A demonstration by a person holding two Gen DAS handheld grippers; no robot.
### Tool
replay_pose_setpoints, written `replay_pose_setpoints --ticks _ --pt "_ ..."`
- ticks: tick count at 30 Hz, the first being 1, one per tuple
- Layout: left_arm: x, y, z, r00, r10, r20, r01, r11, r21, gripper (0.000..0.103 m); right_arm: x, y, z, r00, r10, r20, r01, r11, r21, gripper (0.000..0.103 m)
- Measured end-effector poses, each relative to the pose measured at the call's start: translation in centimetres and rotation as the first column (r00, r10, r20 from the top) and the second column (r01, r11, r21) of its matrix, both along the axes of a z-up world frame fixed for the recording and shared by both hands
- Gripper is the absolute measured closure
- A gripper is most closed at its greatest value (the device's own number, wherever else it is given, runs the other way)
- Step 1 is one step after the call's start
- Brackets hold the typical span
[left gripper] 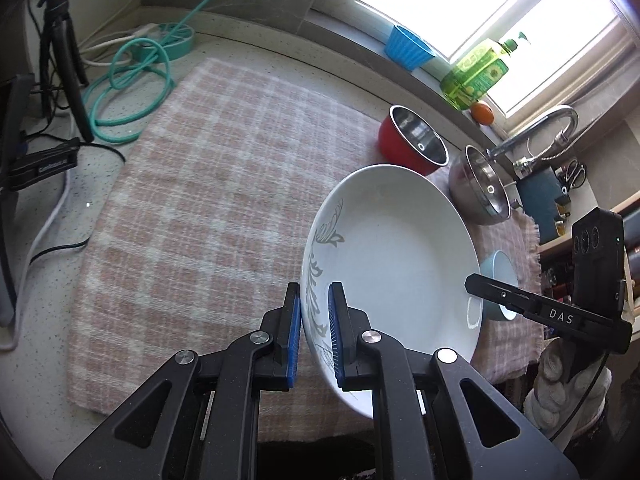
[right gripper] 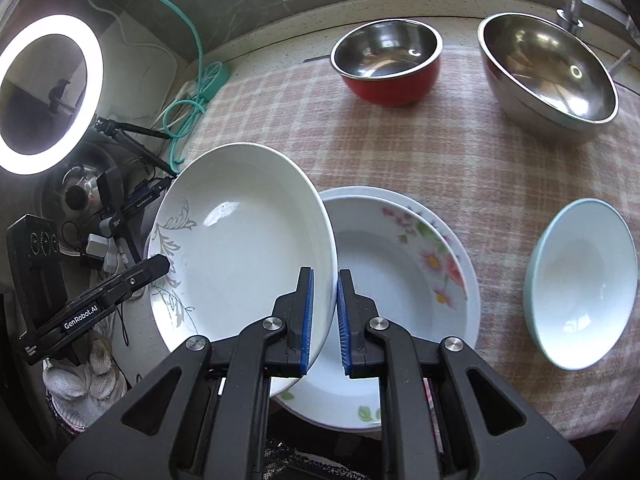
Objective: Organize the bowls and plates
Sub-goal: 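Lower the white leaf-pattern plate onto the pink-rose plate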
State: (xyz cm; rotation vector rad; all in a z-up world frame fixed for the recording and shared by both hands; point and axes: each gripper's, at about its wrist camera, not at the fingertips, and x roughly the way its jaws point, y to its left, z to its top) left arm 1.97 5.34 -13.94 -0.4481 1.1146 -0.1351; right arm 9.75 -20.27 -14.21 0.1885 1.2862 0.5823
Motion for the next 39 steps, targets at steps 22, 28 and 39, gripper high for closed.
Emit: replay_pose_setpoints --ticks 22,28,39 --pt "2.3 -5.9 -1.7 0.984 -0.170 -0.060 0.172 0.985 0.027 0.092 -1.2 -5.4 -2.6 0.991 -0.127 -0.043 0.125 0.990 -0.059 0.091" --pt "2.3 -6.3 -2.0 0.981 -0.180 -0.074 0.183 0.983 0.031 0.092 -1.2 -5.5 -3.0 0.990 -0.130 -0.050 0.127 0.990 -0.068 0.091" --pt "2.4 -6.2 -2.7 0.980 -0.174 -0.099 0.178 0.983 0.039 0.092 -1.2 -5.1 -3.2 0.992 -0.118 -0.046 0.114 0.990 -0.079 0.091"
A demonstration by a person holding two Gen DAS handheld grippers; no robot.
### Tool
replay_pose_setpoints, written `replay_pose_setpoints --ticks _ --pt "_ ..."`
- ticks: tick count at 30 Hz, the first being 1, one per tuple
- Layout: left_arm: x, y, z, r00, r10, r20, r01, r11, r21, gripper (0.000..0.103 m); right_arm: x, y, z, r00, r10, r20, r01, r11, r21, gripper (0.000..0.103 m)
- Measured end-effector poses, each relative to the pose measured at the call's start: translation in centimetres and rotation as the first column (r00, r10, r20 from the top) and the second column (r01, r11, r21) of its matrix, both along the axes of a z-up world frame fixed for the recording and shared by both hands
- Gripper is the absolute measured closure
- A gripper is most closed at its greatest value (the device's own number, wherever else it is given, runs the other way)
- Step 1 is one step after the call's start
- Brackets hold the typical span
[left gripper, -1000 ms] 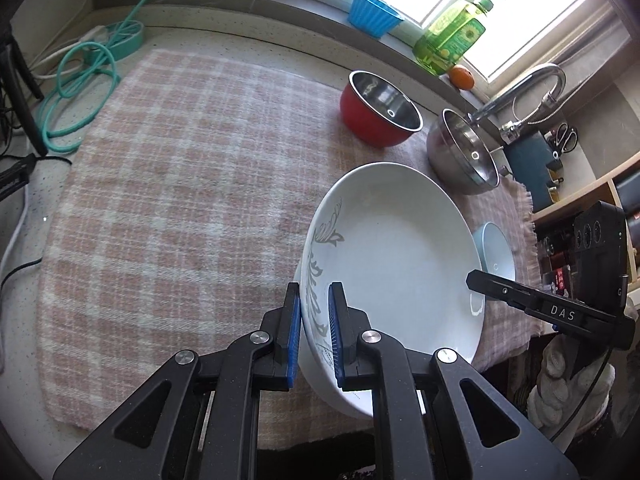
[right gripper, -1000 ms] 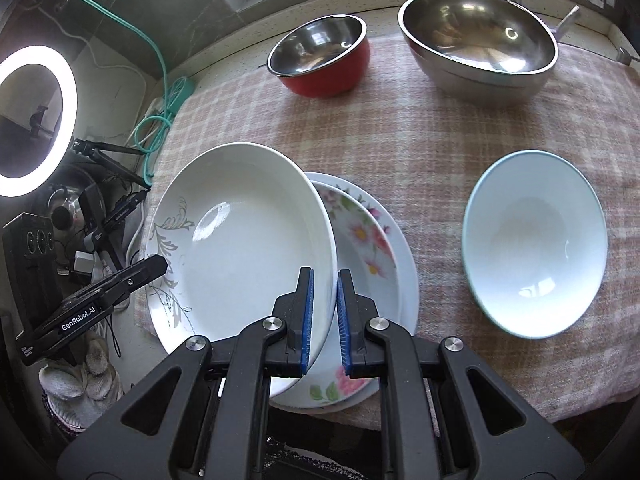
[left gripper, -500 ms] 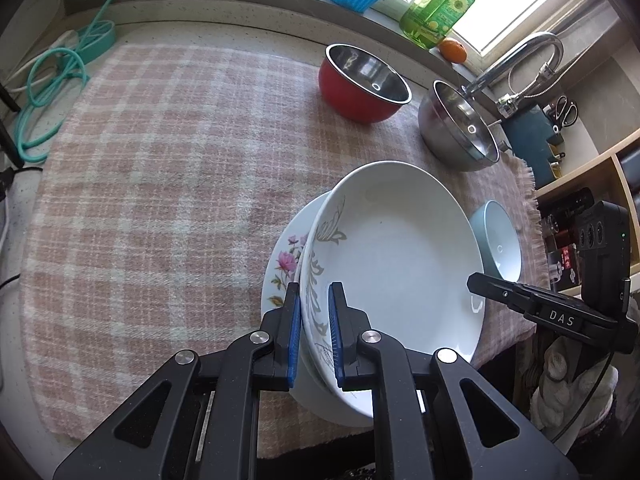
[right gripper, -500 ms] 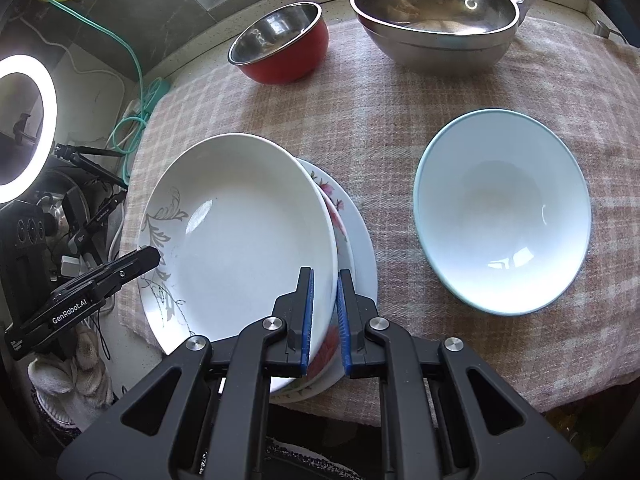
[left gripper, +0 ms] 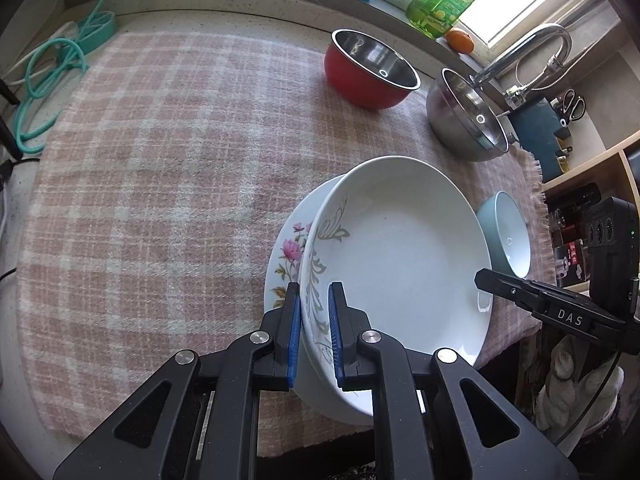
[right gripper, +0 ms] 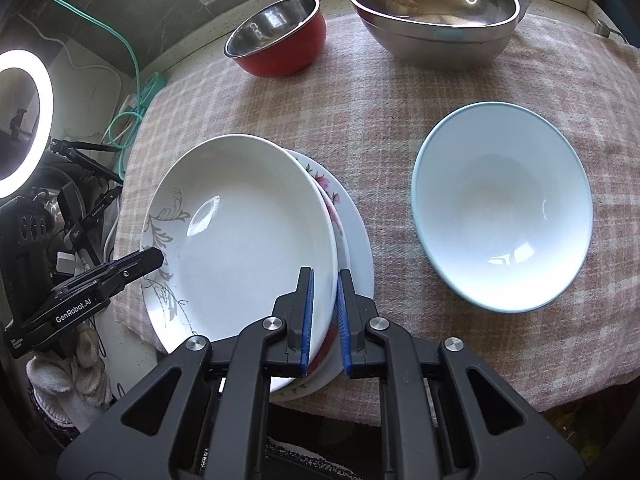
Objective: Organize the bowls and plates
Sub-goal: 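Lower the white leaf-pattern plate onto the pink-rose plate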
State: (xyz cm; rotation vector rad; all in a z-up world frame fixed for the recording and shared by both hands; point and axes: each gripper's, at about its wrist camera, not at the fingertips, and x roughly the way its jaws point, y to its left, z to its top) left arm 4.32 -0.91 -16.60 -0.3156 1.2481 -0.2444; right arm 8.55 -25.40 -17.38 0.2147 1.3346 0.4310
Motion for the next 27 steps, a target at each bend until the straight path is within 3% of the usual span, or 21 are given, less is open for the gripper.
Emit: replay_pose_setpoints --ticks 19,27 --pt "0.3 -0.7 0.0 1.000 -0.025 -0.007 0.025 0.999 0.036 0.090 -0.7 0.2 0.3 1.000 0.023 0.018 -0.022 0.999 -0.045 0.089" --pt "0.3 -1.0 0.1 0.999 -0.035 -0.003 0.035 0.998 0.045 0.086 -0.9 -0.3 0.1 1.000 0.018 0.010 -0.018 1.000 -0.022 0.089"
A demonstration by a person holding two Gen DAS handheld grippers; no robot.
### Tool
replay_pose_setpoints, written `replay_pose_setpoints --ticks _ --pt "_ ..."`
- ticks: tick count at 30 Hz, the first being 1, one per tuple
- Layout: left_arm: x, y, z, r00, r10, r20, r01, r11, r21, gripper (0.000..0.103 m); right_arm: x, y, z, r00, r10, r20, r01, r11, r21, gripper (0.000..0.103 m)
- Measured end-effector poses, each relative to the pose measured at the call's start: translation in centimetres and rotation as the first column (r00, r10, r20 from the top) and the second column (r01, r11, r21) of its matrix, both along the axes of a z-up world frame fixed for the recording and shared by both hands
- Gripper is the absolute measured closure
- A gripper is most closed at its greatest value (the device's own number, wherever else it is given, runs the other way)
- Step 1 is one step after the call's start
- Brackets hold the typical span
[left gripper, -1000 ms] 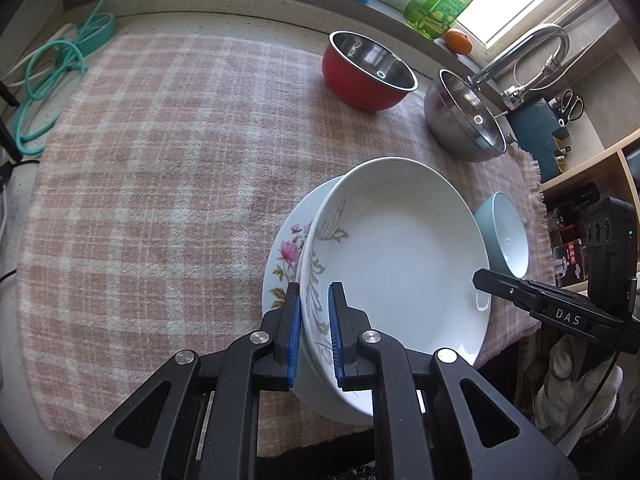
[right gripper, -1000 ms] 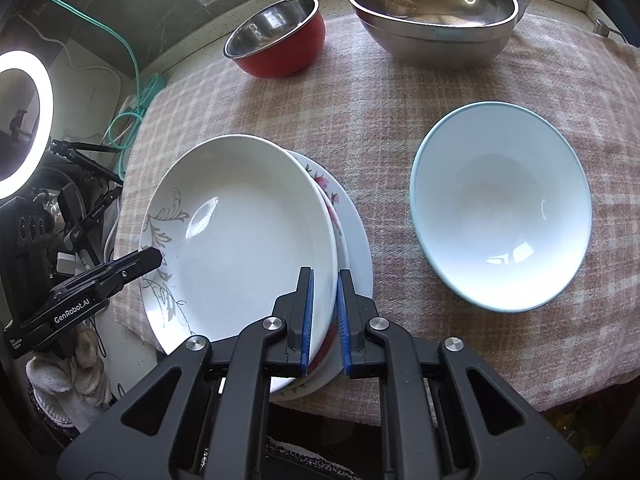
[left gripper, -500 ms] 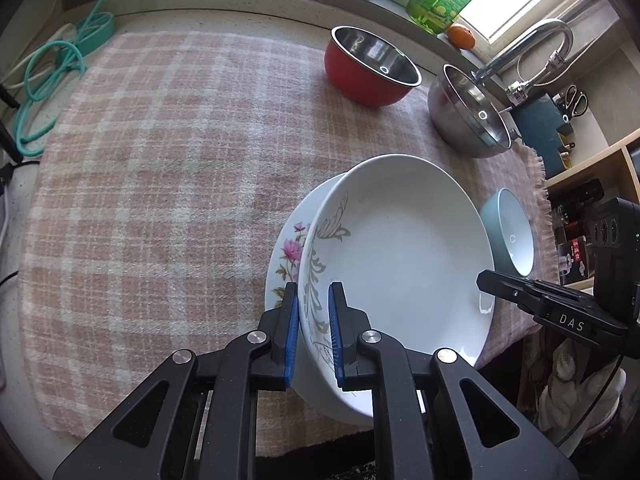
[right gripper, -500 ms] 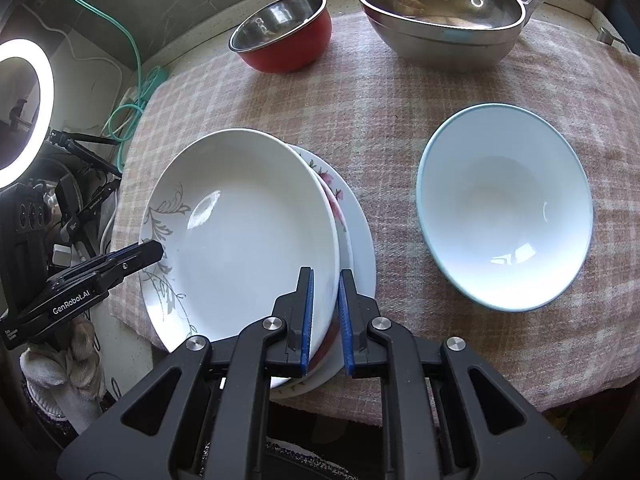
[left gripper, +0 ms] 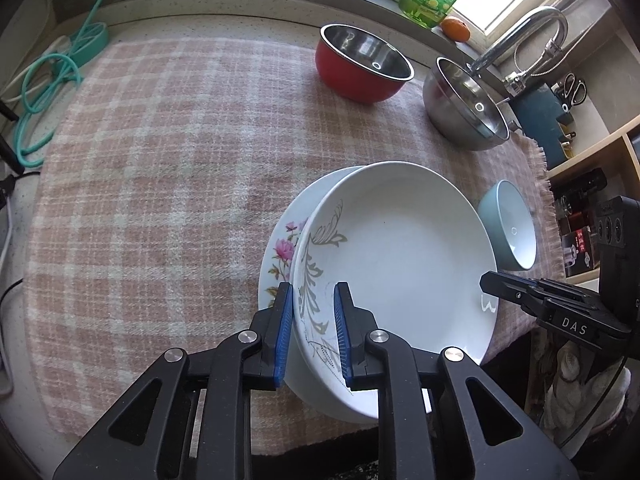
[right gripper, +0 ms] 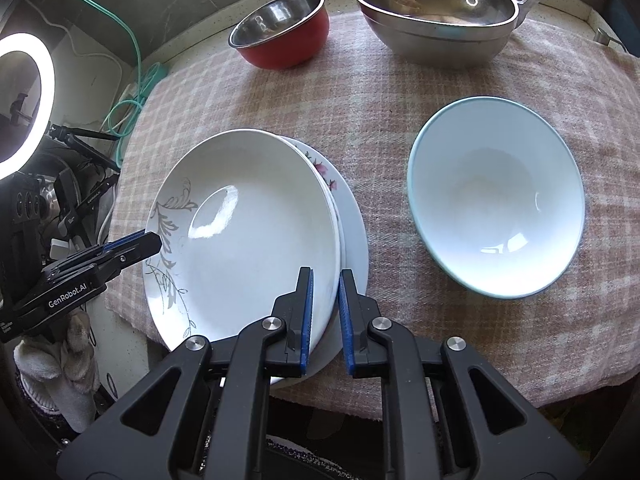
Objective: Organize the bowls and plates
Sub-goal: 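Open both grippers and move them to the large stainless steel bowl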
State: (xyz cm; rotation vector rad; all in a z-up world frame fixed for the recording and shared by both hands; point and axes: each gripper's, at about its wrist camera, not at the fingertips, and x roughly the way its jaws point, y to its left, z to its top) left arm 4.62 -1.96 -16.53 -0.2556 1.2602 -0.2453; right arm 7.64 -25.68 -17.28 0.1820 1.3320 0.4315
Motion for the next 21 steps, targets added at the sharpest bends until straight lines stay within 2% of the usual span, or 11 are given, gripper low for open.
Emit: replay_pose_setpoints --ticks 11,16,19,21 --pt "0.1 0.6 1.1 1.000 0.015 0.023 -0.015 1.000 -0.015 0.086 0.0 -1.2 1.6 0.999 -0.025 0.045 0.023 0.999 0.036 0.089" --pt "0.5 0.8 2.5 0.998 0.027 0.061 -0.025 0.999 -0.028 0.086 0.3 -2.6 3.3 0.993 -0.069 0.095 0.063 0.996 0.068 0.055" --pt "0.9 0.9 3.3 0.996 0.035 0.079 -0.032 0.999 -0.041 0.086 0.7 -3.9 4.3 0.987 -0.105 0.119 0.095 0.992 0.089 0.051" --pt "1.2 1.0 3.7 0.995 0.042 0.089 -0.037 0.998 -0.053 0.082 0.9 -4.9 4.9 0.982 -0.134 0.131 0.121 0.987 0.104 0.046"
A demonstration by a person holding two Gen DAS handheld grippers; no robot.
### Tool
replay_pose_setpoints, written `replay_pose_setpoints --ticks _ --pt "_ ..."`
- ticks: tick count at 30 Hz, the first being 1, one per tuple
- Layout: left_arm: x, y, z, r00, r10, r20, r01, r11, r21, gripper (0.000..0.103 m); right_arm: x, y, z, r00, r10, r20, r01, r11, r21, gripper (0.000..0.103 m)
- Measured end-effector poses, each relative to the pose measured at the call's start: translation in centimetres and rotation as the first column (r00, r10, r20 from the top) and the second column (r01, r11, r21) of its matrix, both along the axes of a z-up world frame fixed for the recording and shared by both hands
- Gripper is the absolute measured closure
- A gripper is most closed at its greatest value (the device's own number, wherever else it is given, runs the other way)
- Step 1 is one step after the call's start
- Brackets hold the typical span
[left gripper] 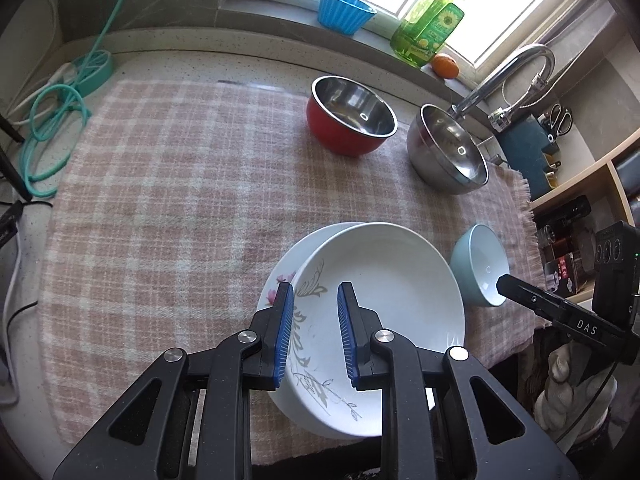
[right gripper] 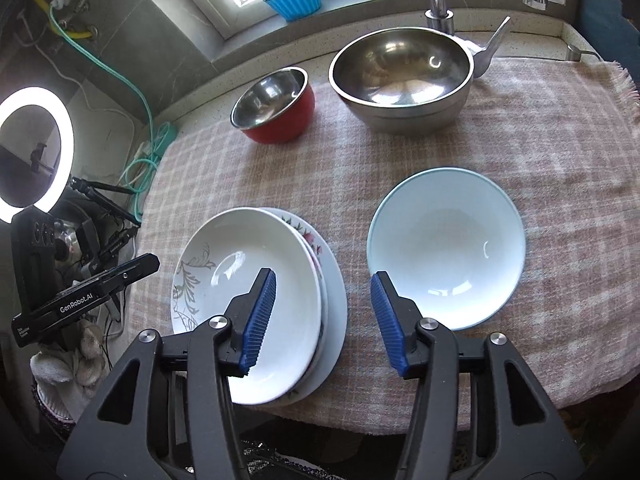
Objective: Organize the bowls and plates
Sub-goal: 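Open both grippers and move them to the large stainless steel bowl, then close both grippers on the rim of the large steel bowl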
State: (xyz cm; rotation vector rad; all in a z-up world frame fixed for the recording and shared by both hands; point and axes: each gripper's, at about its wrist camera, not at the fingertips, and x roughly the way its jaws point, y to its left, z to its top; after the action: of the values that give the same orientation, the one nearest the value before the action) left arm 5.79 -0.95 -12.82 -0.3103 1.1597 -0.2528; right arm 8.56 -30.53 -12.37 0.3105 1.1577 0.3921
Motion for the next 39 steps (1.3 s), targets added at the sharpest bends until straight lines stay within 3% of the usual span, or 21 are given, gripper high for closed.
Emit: replay_pose_setpoints --ticks 7,21,30,36,39 --pt "1.3 -0.3 1.0 1.000 0.004 0.027 -0.003 1.000 -0.008 0.082 0.8 -3.3 1.5 0.995 -0.091 0.033 0.090 0.996 0.022 0.040" --pt "4.9 -3.7 2.0 0.996 -0.063 0.062 0.066 0.997 -0.042 0.082 3.6 -8.2 2.2 0.976 -0.210 0.063 0.209 0.977 0.028 0.040" --pt "10.2 -8.0 2.7 0.987 -0.125 0.097 0.131 0.989 -0.066 0.082 7.6 -9.9 2.0 0.968 -0.245 0.055 0.241 0.969 0.060 0.040" --pt "15.0 -10.7 1.7 0.986 -0.152 0.066 0.157 0.984 -0.078 0.081 10.1 -10.6 0.5 0.966 -0.258 0.008 0.256 0.962 0.095 0.040" --pt "17.0 -12.1 0.9 0.985 -0.169 0.040 0.172 0.982 -0.076 0.076 11.3 -10.9 -0.4 0.965 -0.262 -0.020 0.262 0.958 0.117 0.040"
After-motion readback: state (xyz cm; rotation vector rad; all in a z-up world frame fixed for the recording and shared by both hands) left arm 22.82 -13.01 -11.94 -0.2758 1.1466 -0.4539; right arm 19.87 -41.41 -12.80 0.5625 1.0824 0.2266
